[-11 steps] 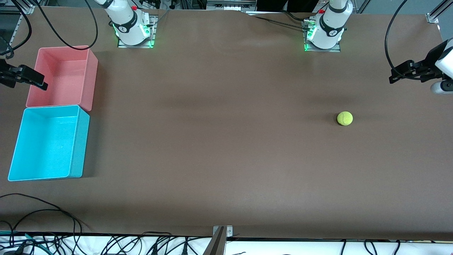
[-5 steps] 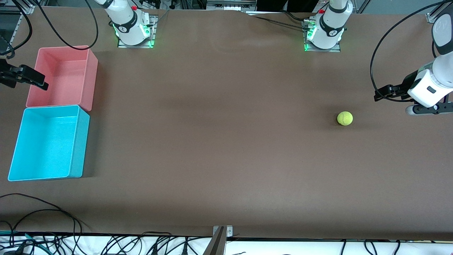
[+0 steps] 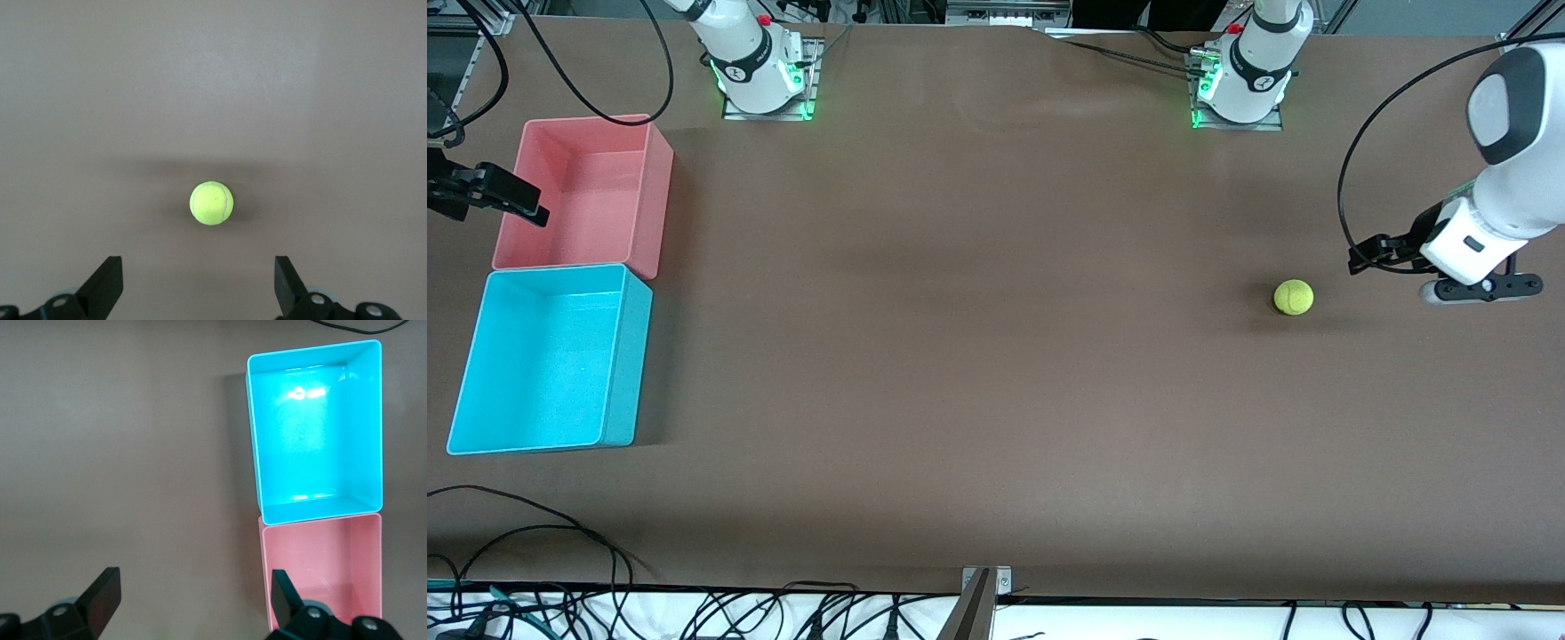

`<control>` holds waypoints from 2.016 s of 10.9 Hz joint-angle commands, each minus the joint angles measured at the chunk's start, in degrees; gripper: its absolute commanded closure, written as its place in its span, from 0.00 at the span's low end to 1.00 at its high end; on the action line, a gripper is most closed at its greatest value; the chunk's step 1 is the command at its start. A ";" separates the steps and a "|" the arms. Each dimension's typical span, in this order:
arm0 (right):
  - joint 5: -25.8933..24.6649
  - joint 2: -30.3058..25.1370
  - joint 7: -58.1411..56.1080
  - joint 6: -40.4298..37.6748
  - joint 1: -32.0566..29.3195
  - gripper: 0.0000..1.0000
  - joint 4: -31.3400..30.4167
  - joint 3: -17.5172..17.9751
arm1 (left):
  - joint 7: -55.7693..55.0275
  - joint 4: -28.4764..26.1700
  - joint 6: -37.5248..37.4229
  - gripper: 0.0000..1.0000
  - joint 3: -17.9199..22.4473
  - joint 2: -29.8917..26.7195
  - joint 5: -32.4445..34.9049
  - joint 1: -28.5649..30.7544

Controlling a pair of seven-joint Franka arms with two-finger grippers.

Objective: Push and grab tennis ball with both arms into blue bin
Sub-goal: 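Lower the left gripper down beside the tennis ball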

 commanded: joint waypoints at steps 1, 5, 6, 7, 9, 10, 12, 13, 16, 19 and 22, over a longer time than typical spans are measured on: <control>-0.91 -0.26 0.53 -0.89 0.27 0.00 1.05 0.45 | 0.74 -6.18 7.08 0.00 -0.19 -1.30 1.26 0.22; -0.99 -0.26 0.53 -0.81 0.27 0.00 1.05 0.62 | 0.74 -12.95 15.18 0.00 -0.19 -1.04 1.26 0.22; -1.26 -0.26 0.53 -0.81 0.27 0.00 1.05 2.10 | 0.74 -13.83 16.06 0.00 -0.19 -0.60 1.26 0.22; -1.61 -0.26 0.53 -0.81 0.27 0.00 1.05 2.38 | 0.74 -15.23 17.89 0.00 -0.19 -0.08 1.26 0.30; -1.61 -0.26 0.53 -0.81 0.27 0.00 1.14 2.47 | 0.74 -17.61 20.80 0.00 -0.19 0.36 1.26 0.48; -1.61 -0.26 0.53 -0.81 0.27 0.00 1.14 2.47 | 0.74 -17.71 21.16 0.00 -0.19 0.89 1.35 1.26; -1.70 -0.26 0.53 -0.81 0.18 0.00 1.14 2.38 | 0.74 -18.58 24.31 0.00 -0.19 2.73 1.35 1.27; -1.70 -0.26 0.53 -0.72 0.18 0.00 1.14 2.38 | 0.83 -19.28 26.42 0.00 -0.19 4.04 1.35 1.36; -1.70 -0.26 0.62 -0.81 0.18 0.00 1.05 2.38 | 0.91 -19.55 28.81 0.29 -0.19 6.69 1.35 1.89; -1.70 -0.26 0.62 -0.80 0.09 0.00 1.05 2.29 | 7.01 -19.90 28.63 1.00 -0.19 6.78 1.44 1.80; -1.70 -0.26 0.62 -0.81 0.18 0.00 1.05 2.29 | 24.08 -19.82 28.64 1.00 -0.19 6.87 1.17 3.38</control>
